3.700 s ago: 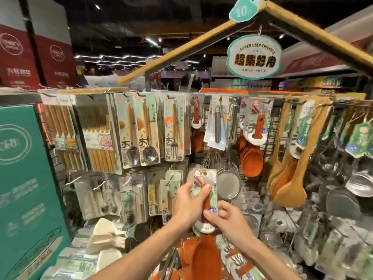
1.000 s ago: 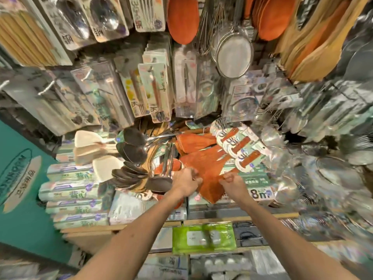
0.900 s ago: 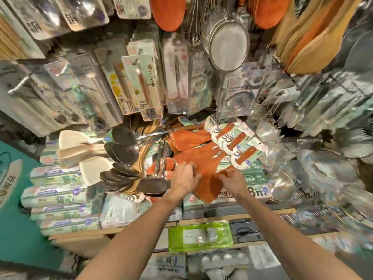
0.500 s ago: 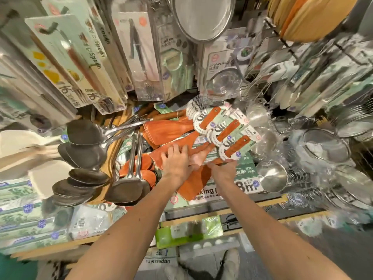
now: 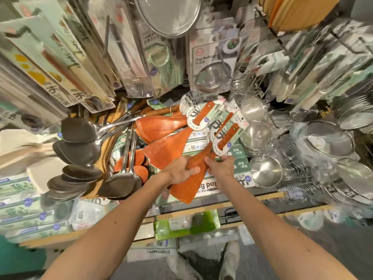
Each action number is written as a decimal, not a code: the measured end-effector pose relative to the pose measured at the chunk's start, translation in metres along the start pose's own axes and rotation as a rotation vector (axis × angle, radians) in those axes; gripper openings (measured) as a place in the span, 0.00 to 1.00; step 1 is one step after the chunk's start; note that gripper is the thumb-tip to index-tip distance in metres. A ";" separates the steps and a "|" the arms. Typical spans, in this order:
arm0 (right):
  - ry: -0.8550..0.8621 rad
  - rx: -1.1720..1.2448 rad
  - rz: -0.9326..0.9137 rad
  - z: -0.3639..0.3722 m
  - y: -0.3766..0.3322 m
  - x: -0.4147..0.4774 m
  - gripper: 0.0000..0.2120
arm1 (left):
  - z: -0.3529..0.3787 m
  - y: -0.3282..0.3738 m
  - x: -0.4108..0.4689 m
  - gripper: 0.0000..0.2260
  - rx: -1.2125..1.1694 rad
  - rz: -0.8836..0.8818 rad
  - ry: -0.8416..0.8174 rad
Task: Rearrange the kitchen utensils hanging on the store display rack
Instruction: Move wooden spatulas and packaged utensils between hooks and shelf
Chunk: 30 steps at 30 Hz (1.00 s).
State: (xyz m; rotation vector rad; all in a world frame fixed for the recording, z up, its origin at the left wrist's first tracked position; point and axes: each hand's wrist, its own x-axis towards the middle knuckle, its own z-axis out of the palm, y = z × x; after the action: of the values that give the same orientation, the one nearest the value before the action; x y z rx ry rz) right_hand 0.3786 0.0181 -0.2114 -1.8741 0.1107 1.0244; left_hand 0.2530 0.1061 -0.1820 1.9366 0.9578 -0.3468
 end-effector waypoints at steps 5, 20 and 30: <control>-0.286 0.108 0.087 -0.032 0.007 -0.019 0.17 | 0.033 0.000 -0.027 0.17 -0.292 0.081 0.010; -0.728 -0.032 -0.262 -0.131 -0.036 -0.114 0.07 | 0.069 0.078 -0.159 0.23 -0.438 0.191 0.079; -0.699 -0.112 -0.617 -0.165 -0.042 -0.183 0.12 | 0.061 0.160 -0.190 0.34 -0.750 0.151 0.655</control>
State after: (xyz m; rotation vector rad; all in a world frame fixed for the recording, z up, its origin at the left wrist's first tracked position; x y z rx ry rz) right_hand 0.3803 -0.1483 -0.0254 -1.3938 -0.8901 1.1779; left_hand 0.2548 -0.0811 -0.0068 1.3975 1.1218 0.6947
